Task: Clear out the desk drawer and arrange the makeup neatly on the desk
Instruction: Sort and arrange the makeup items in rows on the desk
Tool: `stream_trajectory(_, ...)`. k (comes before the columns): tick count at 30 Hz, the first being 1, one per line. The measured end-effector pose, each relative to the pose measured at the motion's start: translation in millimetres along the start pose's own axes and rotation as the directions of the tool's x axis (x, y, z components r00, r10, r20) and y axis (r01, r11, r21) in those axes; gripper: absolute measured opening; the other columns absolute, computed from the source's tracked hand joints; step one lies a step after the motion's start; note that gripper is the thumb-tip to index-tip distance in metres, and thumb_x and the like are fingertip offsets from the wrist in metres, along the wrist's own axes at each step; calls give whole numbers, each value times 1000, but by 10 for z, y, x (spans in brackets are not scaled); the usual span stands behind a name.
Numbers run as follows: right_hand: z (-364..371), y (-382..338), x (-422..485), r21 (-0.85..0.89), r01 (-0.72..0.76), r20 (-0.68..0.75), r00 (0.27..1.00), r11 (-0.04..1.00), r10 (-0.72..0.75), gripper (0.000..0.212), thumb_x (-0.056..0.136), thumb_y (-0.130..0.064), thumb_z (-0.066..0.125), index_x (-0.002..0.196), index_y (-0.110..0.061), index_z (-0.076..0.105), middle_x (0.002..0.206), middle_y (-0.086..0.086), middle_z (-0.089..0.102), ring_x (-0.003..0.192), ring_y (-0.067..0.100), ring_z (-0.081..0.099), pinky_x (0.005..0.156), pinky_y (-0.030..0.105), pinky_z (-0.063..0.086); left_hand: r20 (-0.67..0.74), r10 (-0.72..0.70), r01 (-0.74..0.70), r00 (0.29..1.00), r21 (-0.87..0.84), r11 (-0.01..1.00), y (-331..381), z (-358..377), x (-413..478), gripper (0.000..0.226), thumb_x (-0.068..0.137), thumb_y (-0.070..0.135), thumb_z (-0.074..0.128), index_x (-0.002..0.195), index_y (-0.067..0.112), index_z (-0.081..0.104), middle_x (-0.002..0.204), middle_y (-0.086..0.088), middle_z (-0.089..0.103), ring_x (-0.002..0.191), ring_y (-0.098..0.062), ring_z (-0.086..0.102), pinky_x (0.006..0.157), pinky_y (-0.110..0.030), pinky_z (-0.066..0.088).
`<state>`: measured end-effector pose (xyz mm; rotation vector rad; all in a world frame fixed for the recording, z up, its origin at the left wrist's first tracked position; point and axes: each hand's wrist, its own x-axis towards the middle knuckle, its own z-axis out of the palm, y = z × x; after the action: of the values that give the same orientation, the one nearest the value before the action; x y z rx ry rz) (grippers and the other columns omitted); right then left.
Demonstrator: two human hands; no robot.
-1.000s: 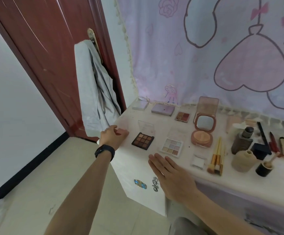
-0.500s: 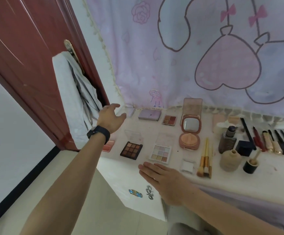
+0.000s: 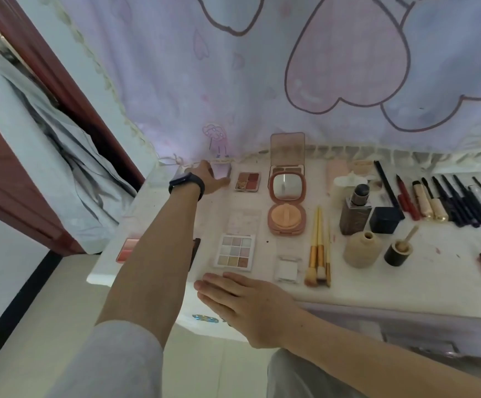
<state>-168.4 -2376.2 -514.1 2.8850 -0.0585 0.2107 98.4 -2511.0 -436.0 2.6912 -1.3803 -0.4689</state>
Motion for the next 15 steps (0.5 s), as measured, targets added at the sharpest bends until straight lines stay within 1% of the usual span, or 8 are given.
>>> stream_trajectory(4,32,-15,-8,-4,-6,-2,1000,1000,6,69,99,-27,47,159,-6,19,168,9,15,155,28,12,125,39,18,-40,-53,50,998,-67,996,29,-32,-67,109,60,87,57,143,19,37,137,-10,55,117,-34,55,93,-44,51)
stream_trajectory(7,65,-33,-8,19,-7,-16,1000,1000,7,69,100,-28,47,160,-7,19,168,9,15,155,28,12,126,39,14,-81,-91,75,993,-181,981,81,-88,-200,118,53,90,58,144,18,35,136,-10,52,113,-33,53,81,-38,47)
stream_trajectory(10,74,-39,-11,34,-13,-14,1000,999,14,74,96,-28,54,159,-7,23,168,8,18,155,27,14,125,38,12,-96,-74,42,993,-300,953,116,-187,-384,122,53,87,65,145,13,34,138,-12,51,121,-34,52,80,-37,43)
stream_trajectory(11,57,-38,-7,46,-8,-5,1000,999,9,77,92,-28,58,158,-7,25,167,8,19,154,26,16,124,38,13,-108,-68,28,992,-336,942,111,-248,-480,122,53,87,65,144,12,35,138,-12,52,121,-33,52,81,-36,43)
stream_trajectory(13,39,-28,-5,52,-7,10,1000,999,7,81,87,-28,63,157,-8,29,166,8,23,153,26,20,124,37,14,-145,-51,-13,988,-407,913,115,-352,-687,120,51,88,64,141,13,37,133,-9,54,113,-29,53,81,-34,42)
stream_trajectory(14,15,-25,-8,52,-6,14,1000,999,5,81,87,-28,63,157,-8,29,166,8,24,154,26,20,124,37,10,-176,-40,-43,984,-445,894,107,-416,-826,120,47,88,63,140,15,38,128,-7,54,108,-26,53,80,-32,42)
stream_trajectory(15,7,-24,-16,69,-4,19,1000,998,3,79,88,-26,62,157,-8,29,167,8,22,154,26,18,123,37,4,-205,-29,-75,978,-486,871,98,-452,-959,120,44,86,62,139,17,39,123,-5,54,104,-24,53,80,-31,42)
